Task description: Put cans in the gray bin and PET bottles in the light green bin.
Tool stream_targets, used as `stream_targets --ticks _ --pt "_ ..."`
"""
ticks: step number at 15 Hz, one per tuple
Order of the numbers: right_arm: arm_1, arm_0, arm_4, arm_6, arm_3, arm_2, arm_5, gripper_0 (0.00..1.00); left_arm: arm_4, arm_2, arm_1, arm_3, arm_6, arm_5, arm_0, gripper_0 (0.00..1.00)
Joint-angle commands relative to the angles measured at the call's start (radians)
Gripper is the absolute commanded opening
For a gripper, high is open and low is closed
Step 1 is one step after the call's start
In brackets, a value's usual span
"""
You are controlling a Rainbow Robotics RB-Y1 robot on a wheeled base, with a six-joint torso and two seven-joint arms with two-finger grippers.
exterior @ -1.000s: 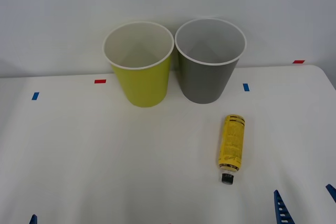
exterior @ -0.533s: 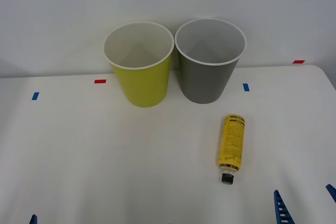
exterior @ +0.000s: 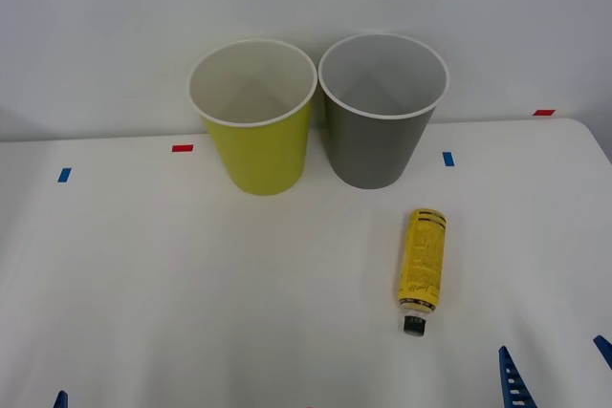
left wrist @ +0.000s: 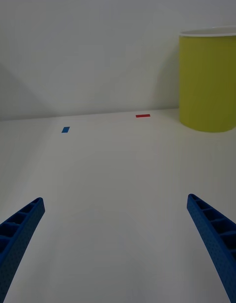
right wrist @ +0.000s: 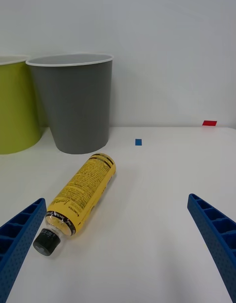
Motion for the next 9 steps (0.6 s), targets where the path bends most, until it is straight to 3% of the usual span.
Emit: stream_targets --ticks 1,3,9 --pt "0.000 0.000 0.000 0.000 0.000 0.000 0.000 1.00 0.000 0.000 0.000 0.000 0.000 0.000 0.000 1.00" --pt "0.017 -0.023 0.005 0.000 0.057 0.005 0.020 1.00 0.000 0.000 0.000 0.000 0.000 0.000 0.000 1.00" --pt "0.014 -0.044 0.005 0.026 0.060 0.025 -0.008 1.00 0.000 0.000 0.000 0.000 0.000 0.000 0.000 1.00"
